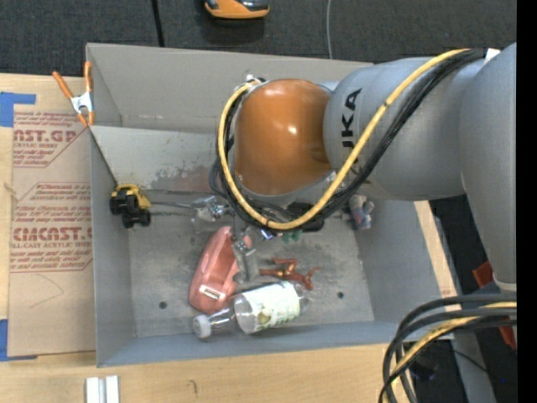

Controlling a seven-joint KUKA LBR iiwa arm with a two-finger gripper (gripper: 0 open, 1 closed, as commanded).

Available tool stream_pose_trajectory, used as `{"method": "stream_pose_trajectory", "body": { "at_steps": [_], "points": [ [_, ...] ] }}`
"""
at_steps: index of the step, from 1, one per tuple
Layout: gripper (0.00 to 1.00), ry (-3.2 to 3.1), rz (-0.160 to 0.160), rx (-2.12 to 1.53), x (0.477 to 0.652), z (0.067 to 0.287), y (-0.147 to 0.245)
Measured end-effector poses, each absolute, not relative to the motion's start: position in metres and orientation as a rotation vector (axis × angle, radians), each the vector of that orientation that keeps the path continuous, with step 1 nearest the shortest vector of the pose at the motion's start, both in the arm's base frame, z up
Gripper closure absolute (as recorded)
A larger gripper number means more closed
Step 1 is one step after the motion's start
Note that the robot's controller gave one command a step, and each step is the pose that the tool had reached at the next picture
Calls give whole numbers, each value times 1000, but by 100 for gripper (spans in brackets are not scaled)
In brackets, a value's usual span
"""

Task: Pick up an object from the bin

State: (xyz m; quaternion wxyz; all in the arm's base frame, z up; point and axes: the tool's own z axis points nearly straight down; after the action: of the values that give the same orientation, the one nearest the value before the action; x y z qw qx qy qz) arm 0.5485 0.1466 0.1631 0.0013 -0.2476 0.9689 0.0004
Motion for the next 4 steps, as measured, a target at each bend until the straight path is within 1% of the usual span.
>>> {"method": "stream_pose_trajectory", "body": {
  "at_steps": [1, 2, 3, 4],
  "points": [
    [0, 3039, 3, -781, 588, 130, 132],
    [0, 2892, 0, -1264, 588, 98, 138],
    [100, 2838, 0, -1388, 593, 79, 138],
    [100, 2838, 1, -1388, 593, 79, 138]
  ]
}}
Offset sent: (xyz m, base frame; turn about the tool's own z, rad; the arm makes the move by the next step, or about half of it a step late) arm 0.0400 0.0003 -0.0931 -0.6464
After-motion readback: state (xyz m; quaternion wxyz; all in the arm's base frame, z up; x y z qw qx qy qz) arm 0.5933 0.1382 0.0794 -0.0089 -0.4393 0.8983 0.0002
